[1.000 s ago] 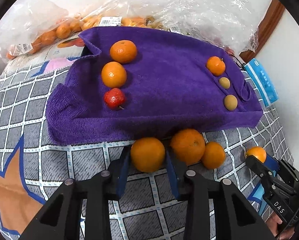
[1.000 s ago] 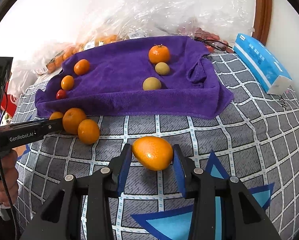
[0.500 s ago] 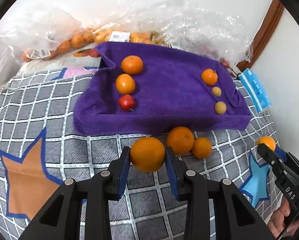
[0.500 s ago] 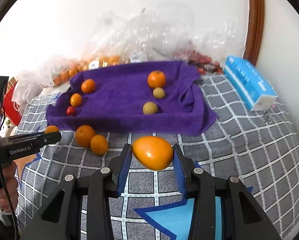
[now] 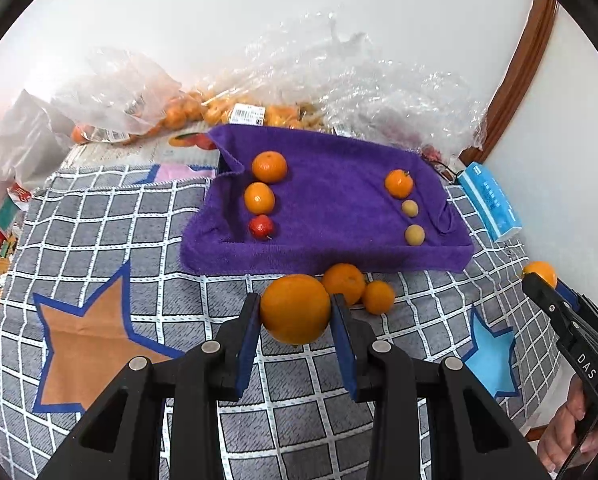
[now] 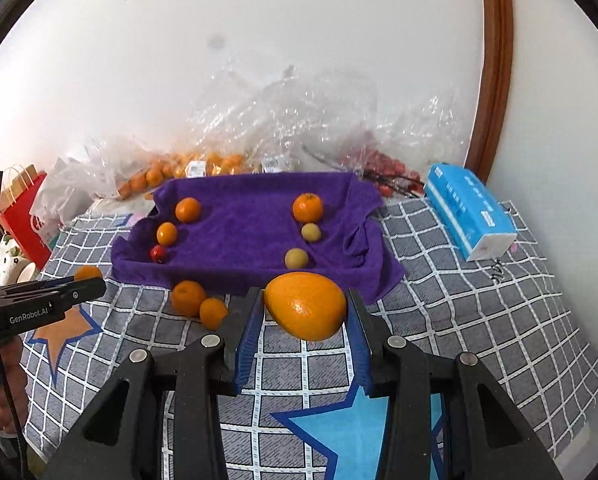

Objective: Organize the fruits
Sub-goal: 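Carry the large orange in the right gripper and a tangerine in the left over the towel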

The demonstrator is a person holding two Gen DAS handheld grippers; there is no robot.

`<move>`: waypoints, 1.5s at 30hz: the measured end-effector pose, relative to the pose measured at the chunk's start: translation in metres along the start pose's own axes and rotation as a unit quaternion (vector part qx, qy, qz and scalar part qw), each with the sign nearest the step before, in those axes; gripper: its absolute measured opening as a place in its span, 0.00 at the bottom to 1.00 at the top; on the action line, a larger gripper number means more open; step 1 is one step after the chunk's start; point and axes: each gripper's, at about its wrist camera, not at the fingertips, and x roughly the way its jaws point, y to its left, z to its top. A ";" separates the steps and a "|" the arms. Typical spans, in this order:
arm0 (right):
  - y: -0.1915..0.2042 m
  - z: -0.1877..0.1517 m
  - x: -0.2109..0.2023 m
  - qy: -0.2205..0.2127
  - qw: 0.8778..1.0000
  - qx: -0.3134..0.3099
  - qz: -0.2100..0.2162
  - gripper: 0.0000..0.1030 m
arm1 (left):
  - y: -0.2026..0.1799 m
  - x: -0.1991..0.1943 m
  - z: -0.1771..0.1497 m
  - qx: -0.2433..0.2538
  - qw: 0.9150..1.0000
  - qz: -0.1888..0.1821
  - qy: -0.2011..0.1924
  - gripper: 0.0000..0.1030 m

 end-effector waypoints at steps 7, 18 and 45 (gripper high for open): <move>0.001 0.004 -0.018 -0.020 1.000 -0.002 -0.001 0.39 | -0.005 -0.019 0.002 0.003 1.000 0.003 -0.016 0.32; -0.002 0.011 -0.027 -0.033 0.999 0.003 -0.003 0.39 | -0.011 -0.041 0.006 0.001 0.999 0.002 -0.035 0.32; 0.010 0.043 -0.018 -0.045 0.999 -0.008 -0.010 0.39 | -0.008 -0.042 0.038 0.009 0.999 0.001 -0.051 0.32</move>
